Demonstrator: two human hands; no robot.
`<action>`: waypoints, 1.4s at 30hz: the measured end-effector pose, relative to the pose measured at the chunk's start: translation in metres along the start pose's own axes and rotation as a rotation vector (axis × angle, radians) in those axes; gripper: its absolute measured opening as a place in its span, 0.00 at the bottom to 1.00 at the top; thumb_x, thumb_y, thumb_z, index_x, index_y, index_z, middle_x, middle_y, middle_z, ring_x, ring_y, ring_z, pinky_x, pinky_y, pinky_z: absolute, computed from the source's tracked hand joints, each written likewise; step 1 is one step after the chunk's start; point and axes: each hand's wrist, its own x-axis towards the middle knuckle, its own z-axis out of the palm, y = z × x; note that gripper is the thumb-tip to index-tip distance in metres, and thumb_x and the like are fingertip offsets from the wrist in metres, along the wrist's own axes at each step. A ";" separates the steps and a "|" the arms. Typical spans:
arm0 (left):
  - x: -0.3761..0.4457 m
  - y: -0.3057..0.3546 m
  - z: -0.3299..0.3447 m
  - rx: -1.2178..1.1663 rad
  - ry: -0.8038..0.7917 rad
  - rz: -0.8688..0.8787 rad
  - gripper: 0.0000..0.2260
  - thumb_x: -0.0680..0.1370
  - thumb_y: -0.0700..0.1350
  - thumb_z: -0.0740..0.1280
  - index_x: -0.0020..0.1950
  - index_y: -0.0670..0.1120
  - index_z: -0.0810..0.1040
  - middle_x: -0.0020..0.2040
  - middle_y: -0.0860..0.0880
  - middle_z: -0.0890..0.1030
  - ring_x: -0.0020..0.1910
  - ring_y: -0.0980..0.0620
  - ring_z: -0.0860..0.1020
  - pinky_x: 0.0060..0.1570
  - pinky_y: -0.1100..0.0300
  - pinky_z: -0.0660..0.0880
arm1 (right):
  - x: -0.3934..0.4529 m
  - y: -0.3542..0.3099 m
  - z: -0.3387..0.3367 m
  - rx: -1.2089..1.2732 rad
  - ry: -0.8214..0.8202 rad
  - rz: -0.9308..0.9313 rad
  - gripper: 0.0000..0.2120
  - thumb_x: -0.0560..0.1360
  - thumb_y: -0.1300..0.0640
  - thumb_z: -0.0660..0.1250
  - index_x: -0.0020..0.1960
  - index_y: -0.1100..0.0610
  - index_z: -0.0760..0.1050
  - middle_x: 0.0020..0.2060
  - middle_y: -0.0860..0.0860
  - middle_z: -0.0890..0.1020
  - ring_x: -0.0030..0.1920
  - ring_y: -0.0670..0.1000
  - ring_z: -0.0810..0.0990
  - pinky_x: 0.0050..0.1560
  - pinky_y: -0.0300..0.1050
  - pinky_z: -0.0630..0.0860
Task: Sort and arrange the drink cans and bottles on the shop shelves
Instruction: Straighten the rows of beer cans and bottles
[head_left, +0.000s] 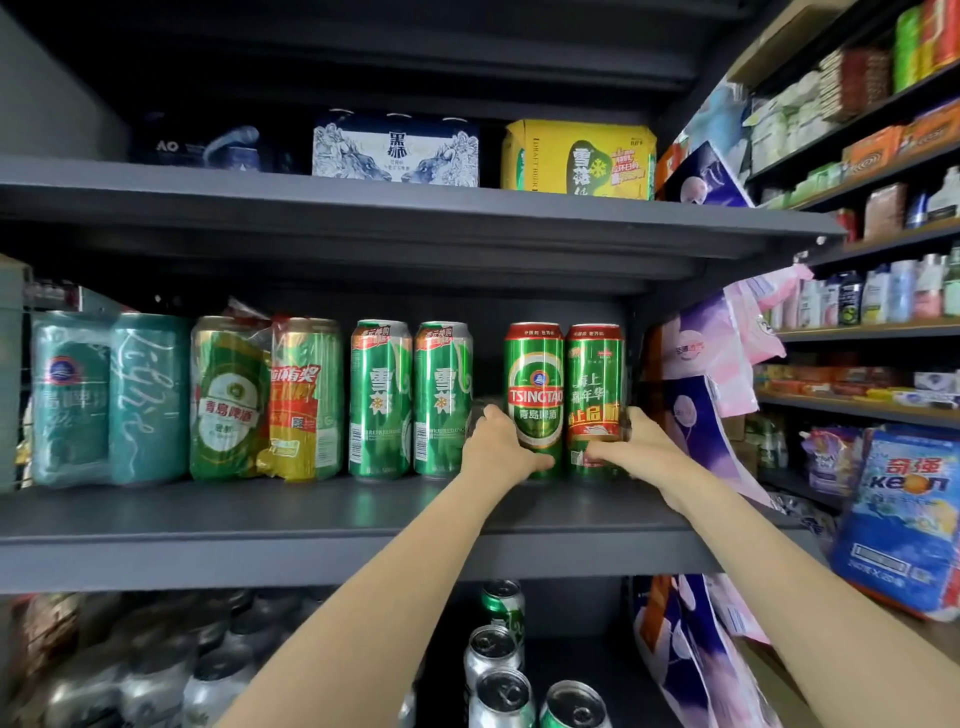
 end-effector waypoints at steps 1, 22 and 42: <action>-0.003 -0.001 -0.002 0.043 0.011 0.011 0.30 0.70 0.49 0.73 0.63 0.38 0.62 0.62 0.42 0.72 0.61 0.43 0.73 0.57 0.52 0.71 | 0.000 -0.002 0.003 -0.049 0.004 -0.011 0.30 0.68 0.53 0.75 0.63 0.55 0.63 0.58 0.53 0.76 0.56 0.53 0.75 0.57 0.47 0.71; -0.033 -0.011 -0.029 0.319 0.149 0.030 0.24 0.71 0.57 0.70 0.52 0.39 0.70 0.40 0.48 0.71 0.40 0.49 0.72 0.37 0.59 0.69 | -0.006 -0.007 0.009 -0.075 -0.027 -0.128 0.33 0.68 0.50 0.75 0.66 0.56 0.62 0.61 0.50 0.72 0.60 0.52 0.73 0.58 0.47 0.71; -0.031 -0.008 -0.028 0.376 0.129 -0.009 0.15 0.74 0.52 0.69 0.45 0.41 0.72 0.47 0.43 0.79 0.47 0.44 0.79 0.38 0.58 0.71 | -0.012 -0.032 0.031 -0.288 0.076 -0.124 0.34 0.69 0.51 0.74 0.63 0.62 0.58 0.60 0.58 0.74 0.59 0.56 0.74 0.52 0.46 0.72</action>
